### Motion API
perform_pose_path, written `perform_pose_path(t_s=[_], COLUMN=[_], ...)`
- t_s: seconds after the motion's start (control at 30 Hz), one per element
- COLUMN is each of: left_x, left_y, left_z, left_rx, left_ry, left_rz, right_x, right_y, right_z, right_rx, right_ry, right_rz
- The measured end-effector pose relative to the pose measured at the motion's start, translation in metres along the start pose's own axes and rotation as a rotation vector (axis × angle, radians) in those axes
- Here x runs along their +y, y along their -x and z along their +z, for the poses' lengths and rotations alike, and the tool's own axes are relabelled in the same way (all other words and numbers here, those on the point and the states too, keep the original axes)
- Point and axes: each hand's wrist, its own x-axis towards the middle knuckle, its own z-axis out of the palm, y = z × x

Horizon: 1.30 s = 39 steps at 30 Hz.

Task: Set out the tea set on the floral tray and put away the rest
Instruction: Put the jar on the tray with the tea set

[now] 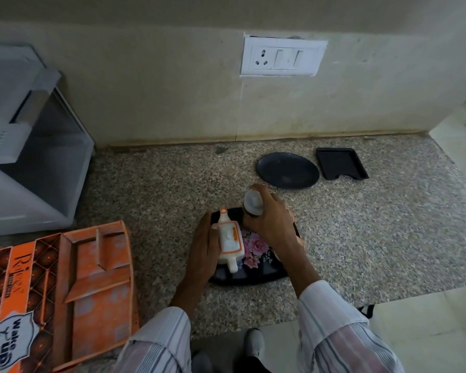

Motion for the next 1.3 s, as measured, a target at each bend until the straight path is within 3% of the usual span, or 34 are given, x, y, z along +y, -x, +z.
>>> perform_pose_path(t_s=[0.07,0.23,0.43,0.83,0.97,1.1,1.23,1.3], left_x=[-0.022,0.010,-0.021,-0.014,-0.007,-0.002,-0.005,-0.013], left_y=[-0.005,0.006,-0.005,-0.005,0.001,0.017,0.044,0.064], left_z=[0.006,0.000,0.007,0.006,-0.001,-0.029,-0.074,-0.101], left_rx=[0.007,-0.030,0.001,-0.026,0.028,0.117,0.266,0.402], left_ry=[0.017,-0.022,-0.005,-0.040,0.071,-0.014,-0.157,-0.279], left_rz=[-0.031,-0.006,-0.015,0.006,-0.006,0.030,0.104,0.132], right_x=[0.004,0.008,0.009,0.007,-0.007,-0.044,-0.081,-0.097], right_y=[0.000,0.001,0.001,0.012,0.019,0.032,0.057,0.072], right_z=[0.004,0.010,0.010,0.006,-0.001,0.008,0.058,0.099], right_rx=[-0.016,-0.040,-0.043,-0.072,0.085,0.262,0.059,-0.126], right_ry=[-0.002,-0.010,-0.003,0.001,0.069,-0.034,-0.220,-0.269], right_rz=[0.010,0.002,-0.004,0.000,-0.052,-0.193,-0.224,-0.206])
